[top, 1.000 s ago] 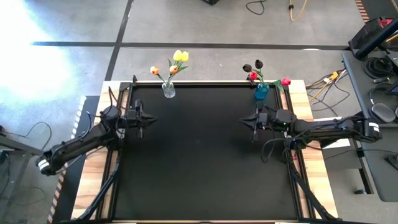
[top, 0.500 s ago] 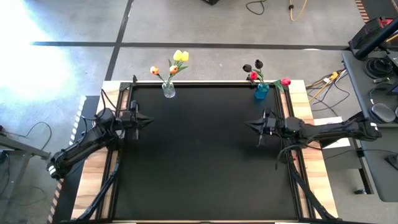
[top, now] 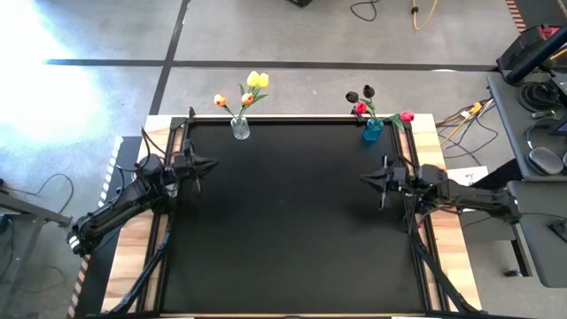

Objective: Sort flowers into vase by color
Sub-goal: Return to Home Position

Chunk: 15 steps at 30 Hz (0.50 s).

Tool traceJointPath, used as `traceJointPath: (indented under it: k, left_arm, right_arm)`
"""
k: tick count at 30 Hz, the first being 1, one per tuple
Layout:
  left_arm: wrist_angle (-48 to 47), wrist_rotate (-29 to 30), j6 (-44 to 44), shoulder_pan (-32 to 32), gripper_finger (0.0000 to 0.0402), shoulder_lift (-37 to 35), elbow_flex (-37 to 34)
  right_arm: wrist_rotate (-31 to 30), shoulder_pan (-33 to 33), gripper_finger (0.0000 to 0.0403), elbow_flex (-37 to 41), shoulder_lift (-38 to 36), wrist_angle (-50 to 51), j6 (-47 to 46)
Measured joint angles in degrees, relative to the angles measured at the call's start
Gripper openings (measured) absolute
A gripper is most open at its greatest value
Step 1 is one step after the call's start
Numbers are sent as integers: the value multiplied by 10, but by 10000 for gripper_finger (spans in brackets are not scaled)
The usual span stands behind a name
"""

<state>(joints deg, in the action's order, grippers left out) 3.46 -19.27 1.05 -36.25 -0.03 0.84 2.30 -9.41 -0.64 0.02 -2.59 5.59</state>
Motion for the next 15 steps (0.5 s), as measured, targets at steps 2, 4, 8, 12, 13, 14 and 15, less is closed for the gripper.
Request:
traceJointPath:
  k: [2, 4, 8, 12, 13, 14, 15]
  left_arm:
    - [0, 7, -6, 0, 0, 0, 0]
    - [-1, 7, -15, 0, 0, 0, 0]
    - [2, 12, -18, 0, 0, 2, -3]
    - [1, 15, -20, 0, 0, 2, -3]
    - [1, 16, -21, 0, 0, 6, -3]
    - [1, 18, -21, 0, 0, 10, -3]
    - [0, 20, -22, 0, 0, 14, -3]
  right_arm:
    - [-11, -4, 9, -1, 0, 7, 4]
    - [-24, -8, 9, -1, 3, 21, 16]
    - [-12, -11, 9, 0, 1, -1, -6]
    - [-59, -11, 9, 0, 4, 12, -16]
    - [-75, -11, 9, 0, 7, 9, -14]
    - [-90, -11, 9, 0, 11, 5, -8]
    - [-101, -11, 9, 0, 13, 5, 2]
